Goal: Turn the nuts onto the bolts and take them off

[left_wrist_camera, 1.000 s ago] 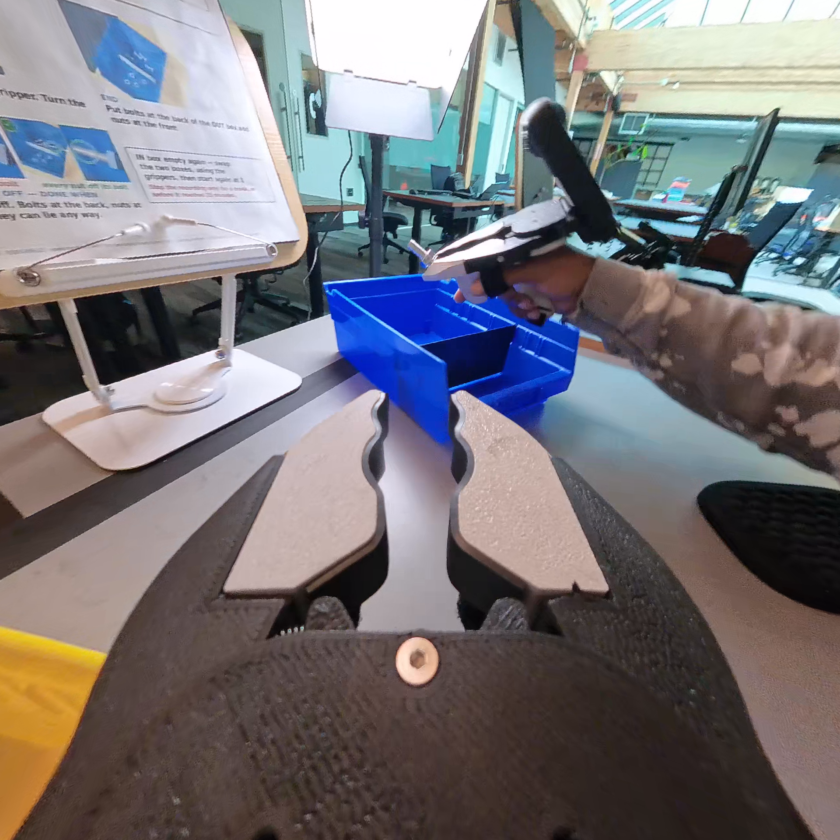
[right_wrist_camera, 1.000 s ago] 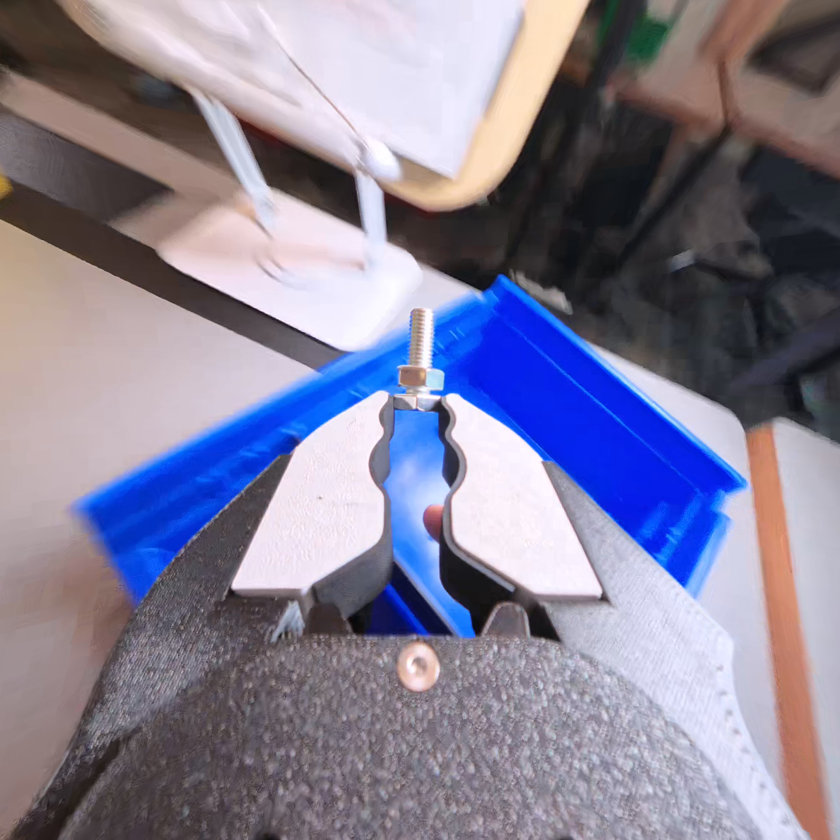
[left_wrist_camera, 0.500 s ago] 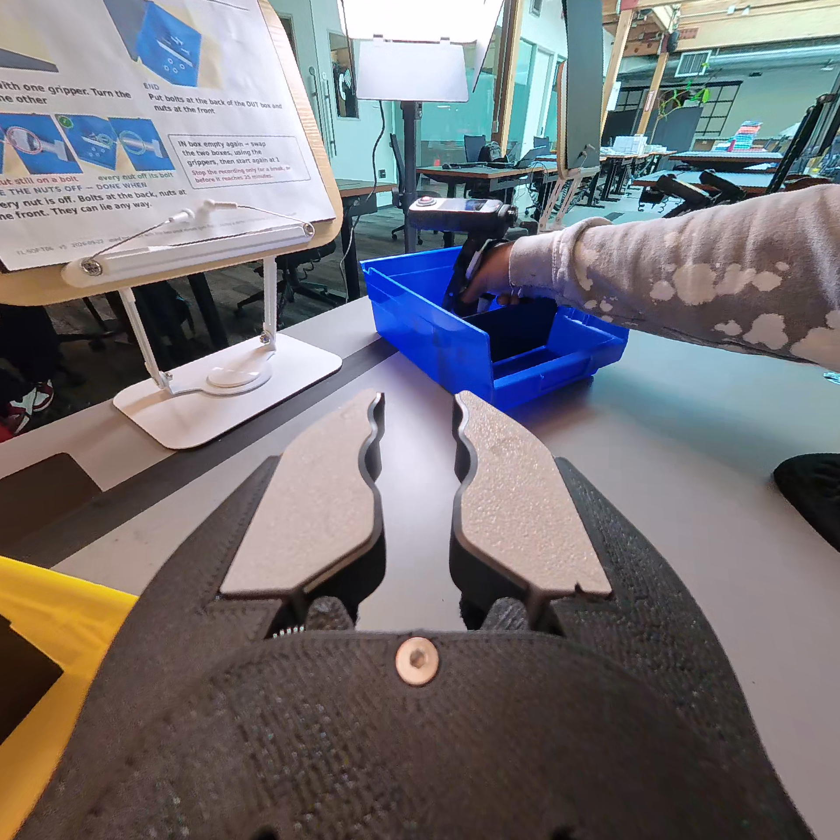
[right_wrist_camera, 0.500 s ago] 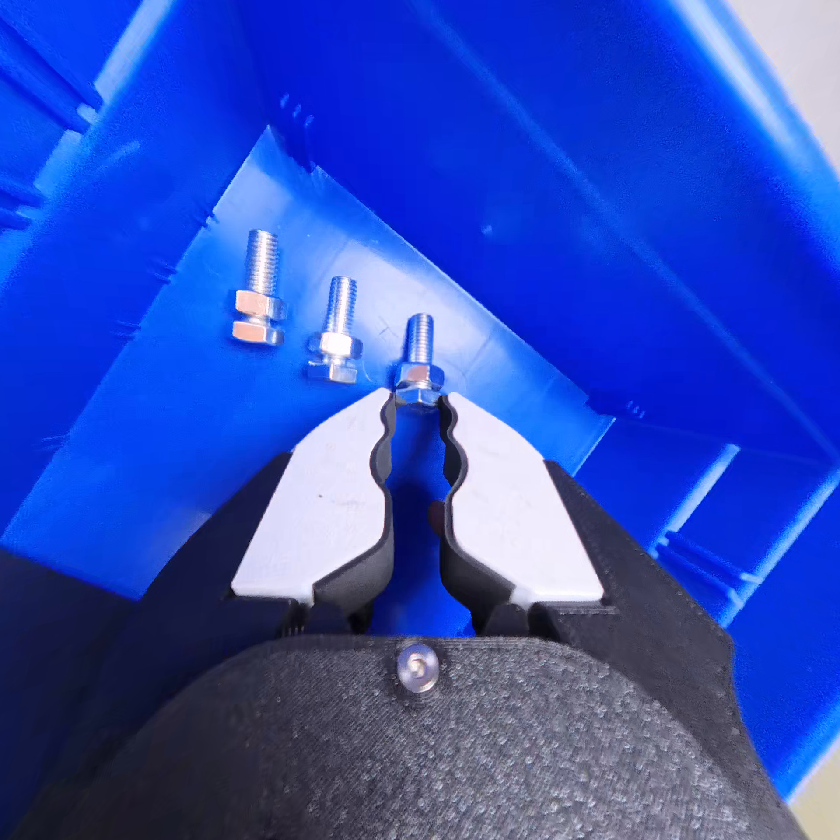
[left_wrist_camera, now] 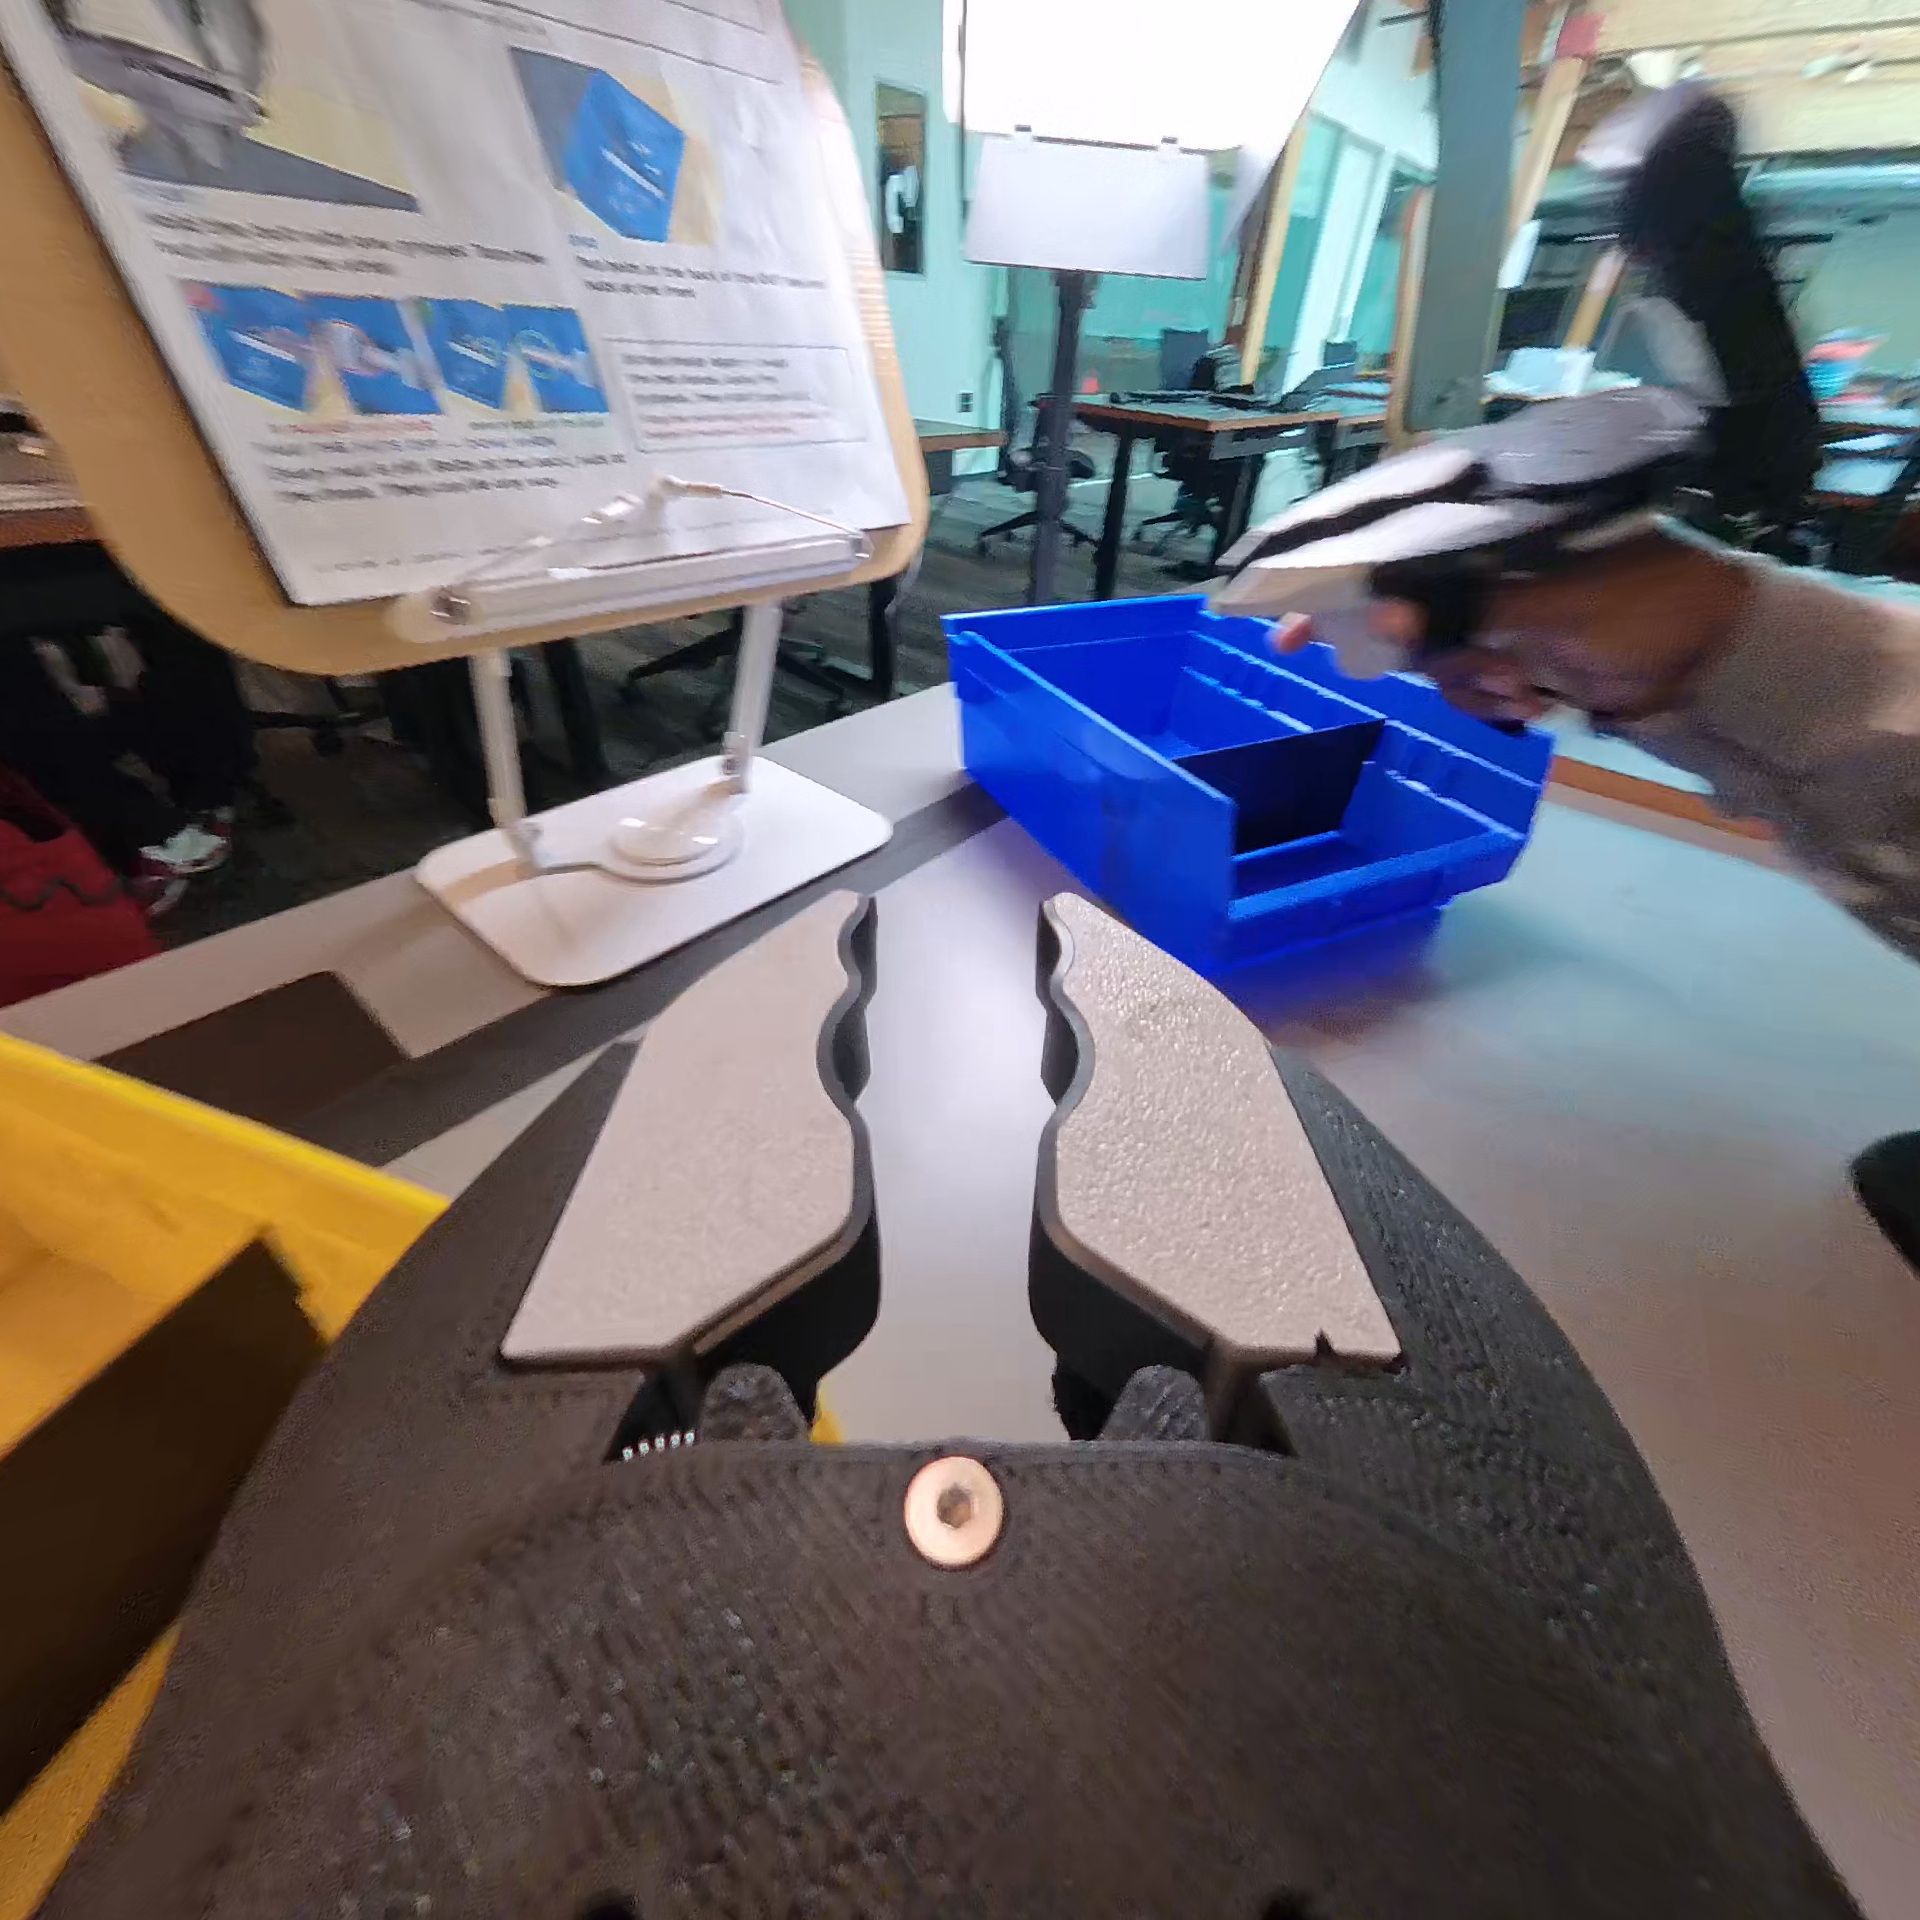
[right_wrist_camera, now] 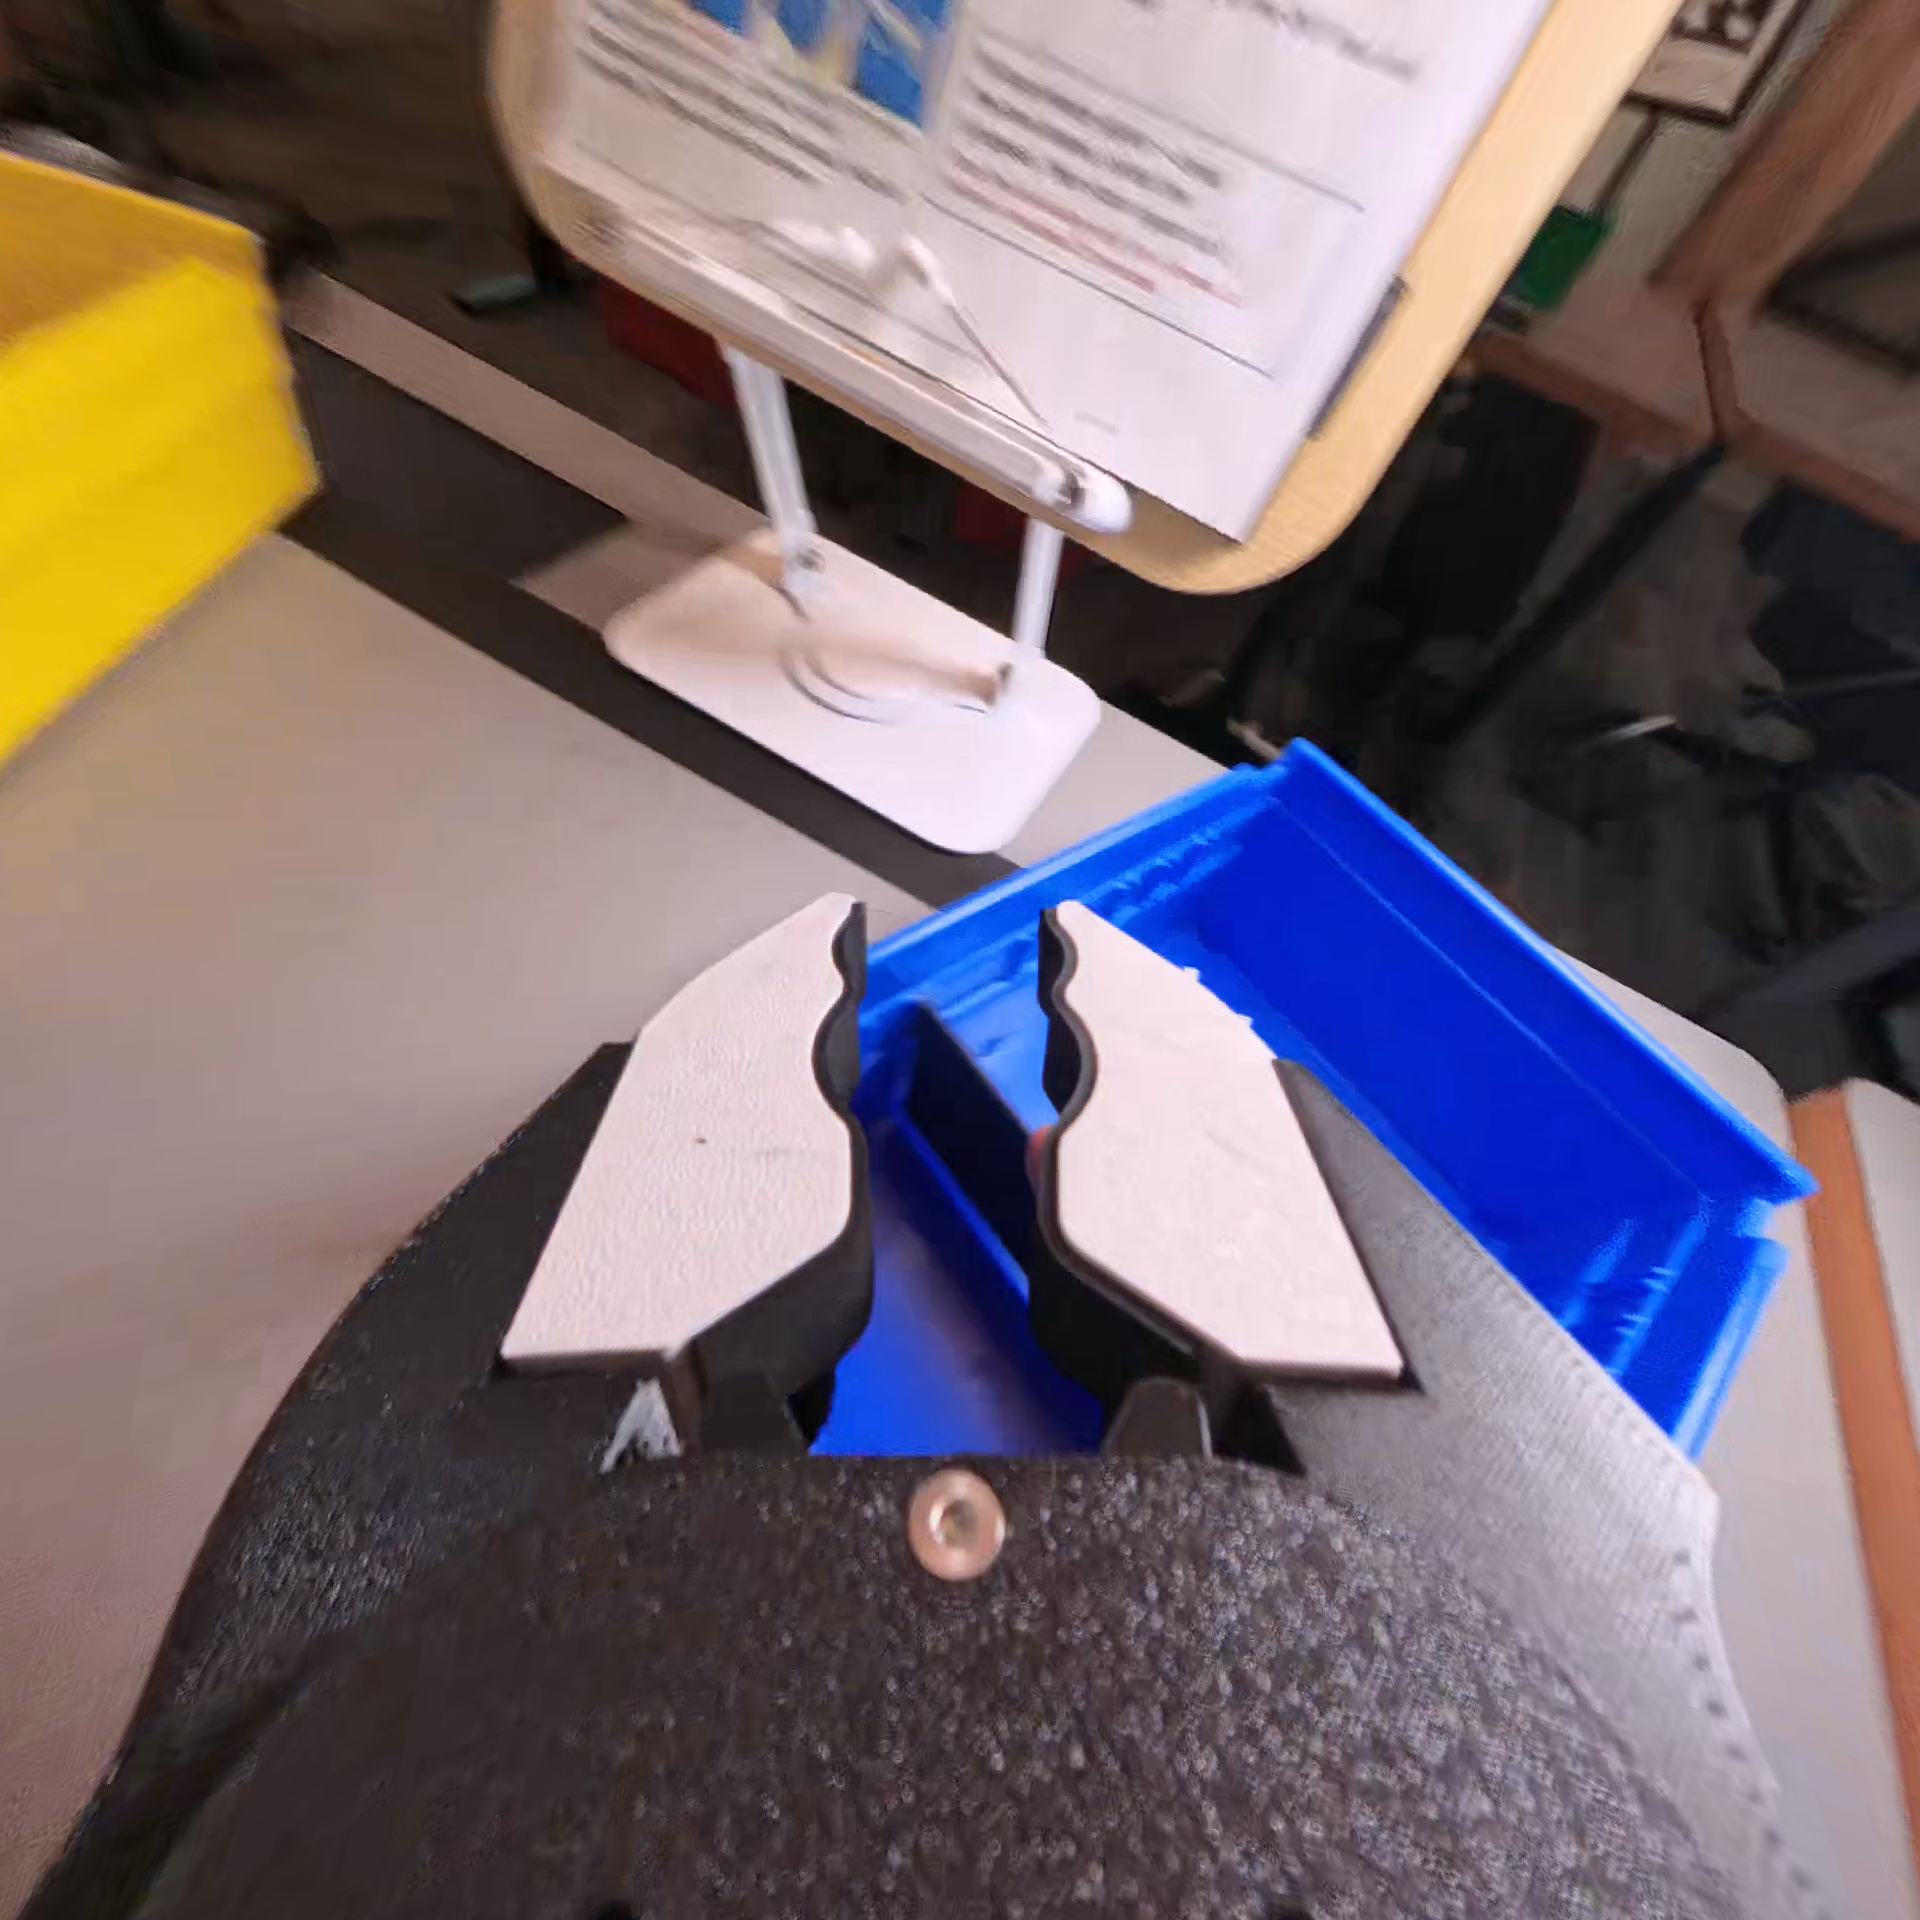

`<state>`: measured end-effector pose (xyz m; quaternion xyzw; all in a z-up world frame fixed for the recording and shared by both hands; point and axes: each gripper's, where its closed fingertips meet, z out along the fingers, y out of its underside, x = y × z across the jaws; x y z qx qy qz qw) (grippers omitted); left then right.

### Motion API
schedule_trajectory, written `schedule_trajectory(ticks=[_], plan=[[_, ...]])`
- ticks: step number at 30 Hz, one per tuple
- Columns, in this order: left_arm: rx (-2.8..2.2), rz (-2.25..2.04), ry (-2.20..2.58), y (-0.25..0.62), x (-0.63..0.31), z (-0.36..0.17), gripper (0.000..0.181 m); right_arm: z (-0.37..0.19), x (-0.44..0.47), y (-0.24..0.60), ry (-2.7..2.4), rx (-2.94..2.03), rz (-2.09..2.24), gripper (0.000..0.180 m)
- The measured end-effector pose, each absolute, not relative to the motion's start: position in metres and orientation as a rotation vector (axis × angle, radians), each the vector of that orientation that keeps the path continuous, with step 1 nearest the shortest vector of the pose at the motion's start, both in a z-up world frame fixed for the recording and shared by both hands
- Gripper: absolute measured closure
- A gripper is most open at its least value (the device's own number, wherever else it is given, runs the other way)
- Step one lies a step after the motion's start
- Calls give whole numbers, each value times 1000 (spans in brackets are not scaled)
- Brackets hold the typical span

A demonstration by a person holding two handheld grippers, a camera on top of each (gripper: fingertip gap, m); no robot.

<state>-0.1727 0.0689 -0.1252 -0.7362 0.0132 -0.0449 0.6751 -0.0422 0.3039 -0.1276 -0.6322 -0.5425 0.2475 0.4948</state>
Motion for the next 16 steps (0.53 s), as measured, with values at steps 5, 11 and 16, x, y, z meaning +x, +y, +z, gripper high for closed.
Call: schedule_trajectory(ticks=[5, 11, 16], plan=[[-1744, 73, -94, 41, -259, -105, 148, -142, 0, 181, -1397, -1423, 905, 151], [-2025, 239, -220, 21, -370, -110, 145, -184, 37, 102, -1472, -1315, 1092, 153], [-2346, 313, -376, 12, -439, -164, 142, -190, 40, 100, -1422, -1296, 1115, 151]])
